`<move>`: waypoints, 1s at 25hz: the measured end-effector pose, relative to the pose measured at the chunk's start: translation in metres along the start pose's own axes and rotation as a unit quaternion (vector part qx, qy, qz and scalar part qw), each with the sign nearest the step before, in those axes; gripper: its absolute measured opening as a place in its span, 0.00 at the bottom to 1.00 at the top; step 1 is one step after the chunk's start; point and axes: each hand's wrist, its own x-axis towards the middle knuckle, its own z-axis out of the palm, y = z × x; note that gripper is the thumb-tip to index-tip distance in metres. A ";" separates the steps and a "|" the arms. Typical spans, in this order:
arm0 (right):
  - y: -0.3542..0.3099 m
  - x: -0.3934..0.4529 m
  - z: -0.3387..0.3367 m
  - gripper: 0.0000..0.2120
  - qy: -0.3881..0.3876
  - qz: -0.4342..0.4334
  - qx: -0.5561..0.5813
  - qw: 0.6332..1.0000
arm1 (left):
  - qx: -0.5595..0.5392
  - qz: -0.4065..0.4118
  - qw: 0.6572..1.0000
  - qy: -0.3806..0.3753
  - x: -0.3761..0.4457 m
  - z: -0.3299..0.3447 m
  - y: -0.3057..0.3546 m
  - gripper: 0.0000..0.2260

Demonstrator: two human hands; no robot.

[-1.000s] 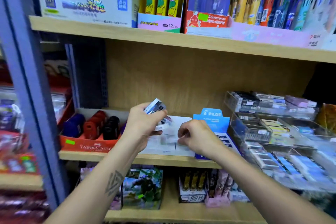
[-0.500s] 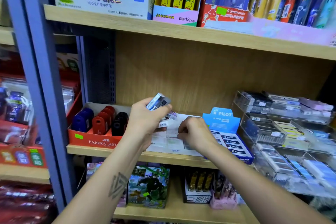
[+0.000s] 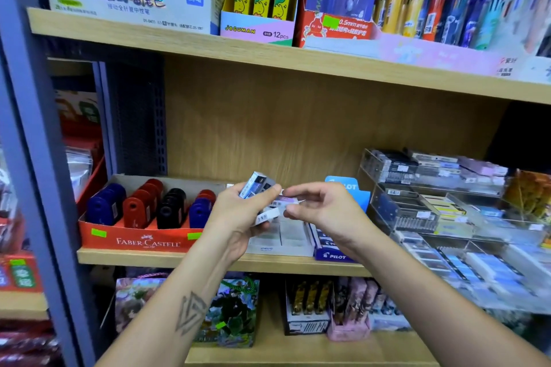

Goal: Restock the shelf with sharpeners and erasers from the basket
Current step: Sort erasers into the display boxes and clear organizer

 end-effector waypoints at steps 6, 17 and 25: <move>0.005 -0.005 -0.026 0.18 0.029 -0.022 0.001 0.999 | -0.043 -0.061 0.996 -0.045 0.001 0.015 -0.006 0.07; -0.001 -0.037 -0.088 0.12 0.021 -0.034 -0.176 0.984 | 0.018 -0.010 0.996 -0.088 -0.016 0.068 -0.019 0.09; 0.007 -0.101 -0.223 0.09 0.153 -0.032 -0.333 0.930 | 0.021 -0.047 0.986 -0.161 -0.030 0.196 -0.035 0.08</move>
